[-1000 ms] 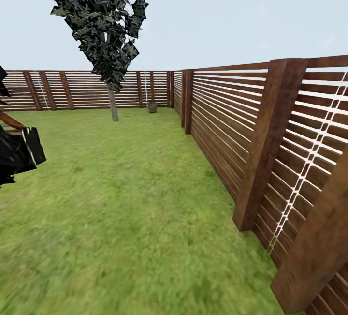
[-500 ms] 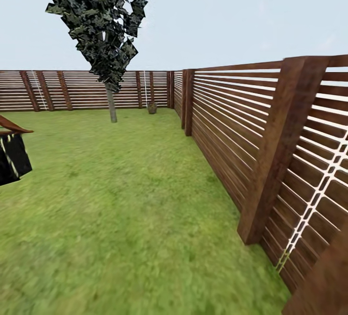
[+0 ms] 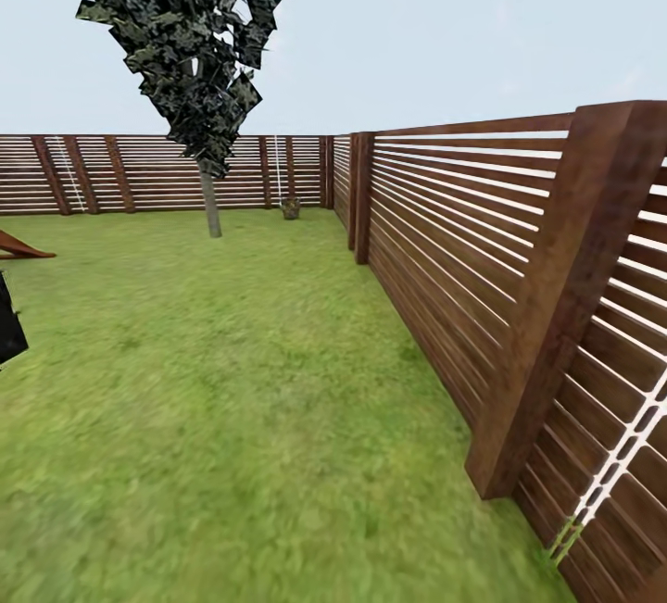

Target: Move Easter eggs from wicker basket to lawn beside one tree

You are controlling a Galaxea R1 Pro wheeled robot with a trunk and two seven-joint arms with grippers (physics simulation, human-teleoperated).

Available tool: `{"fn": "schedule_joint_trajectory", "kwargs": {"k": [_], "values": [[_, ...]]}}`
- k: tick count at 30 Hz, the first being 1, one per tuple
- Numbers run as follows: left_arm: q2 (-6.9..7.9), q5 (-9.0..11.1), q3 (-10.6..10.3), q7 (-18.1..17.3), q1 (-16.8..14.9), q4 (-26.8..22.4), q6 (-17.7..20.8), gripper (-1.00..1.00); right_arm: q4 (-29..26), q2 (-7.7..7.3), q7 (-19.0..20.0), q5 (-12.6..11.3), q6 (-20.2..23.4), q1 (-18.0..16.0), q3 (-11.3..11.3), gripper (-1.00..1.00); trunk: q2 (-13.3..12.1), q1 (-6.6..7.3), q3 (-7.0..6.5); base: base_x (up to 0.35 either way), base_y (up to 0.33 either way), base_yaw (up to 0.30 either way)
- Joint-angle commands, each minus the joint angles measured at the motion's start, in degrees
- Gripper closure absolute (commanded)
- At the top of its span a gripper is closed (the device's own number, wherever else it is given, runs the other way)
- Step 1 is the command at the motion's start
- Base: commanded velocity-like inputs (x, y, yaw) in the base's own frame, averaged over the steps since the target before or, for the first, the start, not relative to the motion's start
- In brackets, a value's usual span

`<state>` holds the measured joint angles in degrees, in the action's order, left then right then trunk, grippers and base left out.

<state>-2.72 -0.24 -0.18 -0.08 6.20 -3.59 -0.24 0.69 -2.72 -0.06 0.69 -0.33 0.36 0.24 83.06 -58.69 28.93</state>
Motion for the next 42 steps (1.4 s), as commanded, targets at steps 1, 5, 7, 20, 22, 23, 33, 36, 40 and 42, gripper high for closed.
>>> {"fn": "schedule_joint_trajectory", "kwargs": {"k": [1,5,7,20,22,23,33,36,40,42], "values": [[0.00,-0.03,-0.01,-0.01,0.04,-0.10,-0.01,-1.00,0.01,-0.01,0.01,0.08,-0.03,-0.01,0.02,-1.00,0.02,-0.04,0.03,0.339,0.000,0.000],[0.00,-0.03,0.00,-0.01,0.04,-0.10,-0.03,-1.00,0.01,-0.01,0.04,0.10,-0.05,-0.01,0.02,-1.00,0.02,-0.04,0.03,0.339,0.000,0.000],[0.00,-0.03,0.00,-0.01,0.04,-0.10,-0.03,-1.00,0.01,-0.01,0.00,0.09,-0.09,-0.01,0.02,-1.00,0.02,-0.04,0.03,0.339,0.000,0.000],[0.00,-0.03,0.00,-0.01,0.04,-0.10,-0.03,-1.00,0.01,-0.01,0.05,0.10,-0.02,-0.01,0.02,-1.00,0.02,-0.04,0.03,0.339,0.000,0.091],[0.00,-0.03,0.00,-0.01,0.04,-0.10,-0.03,-1.00,0.01,-0.01,0.06,0.10,-0.04,-0.01,0.02,-1.00,0.02,-0.04,0.03,0.339,0.000,0.005],[0.00,-0.03,0.00,-0.01,0.04,-0.10,-0.03,-1.00,0.01,-0.01,0.06,0.10,-0.04,-0.01,0.02,-1.00,0.02,-0.04,0.03,0.339,0.000,0.003],[0.00,-0.03,0.00,-0.01,0.04,-0.10,-0.03,-1.00,0.01,-0.01,-0.02,0.02,-0.04,-0.01,-0.05,-1.00,0.02,-0.04,0.03,0.339,0.000,0.007],[0.00,-0.03,-0.02,-0.01,0.04,-0.10,-0.03,-1.00,0.01,-0.01,-0.02,-0.02,-0.06,-0.01,-0.06,-1.00,0.02,-0.04,0.03,0.339,0.000,0.165],[0.00,-0.03,-0.03,-0.01,0.04,-0.10,-0.03,-1.00,0.01,-0.01,0.04,0.10,-0.05,-0.01,0.01,-1.00,0.02,-0.04,0.03,0.339,0.000,0.138],[0.00,-0.03,-0.02,-0.01,0.04,-0.10,-0.03,-1.00,0.01,-0.01,0.05,0.10,-0.05,-0.01,0.02,-1.00,0.02,-0.04,0.03,0.339,0.000,0.033]]}}
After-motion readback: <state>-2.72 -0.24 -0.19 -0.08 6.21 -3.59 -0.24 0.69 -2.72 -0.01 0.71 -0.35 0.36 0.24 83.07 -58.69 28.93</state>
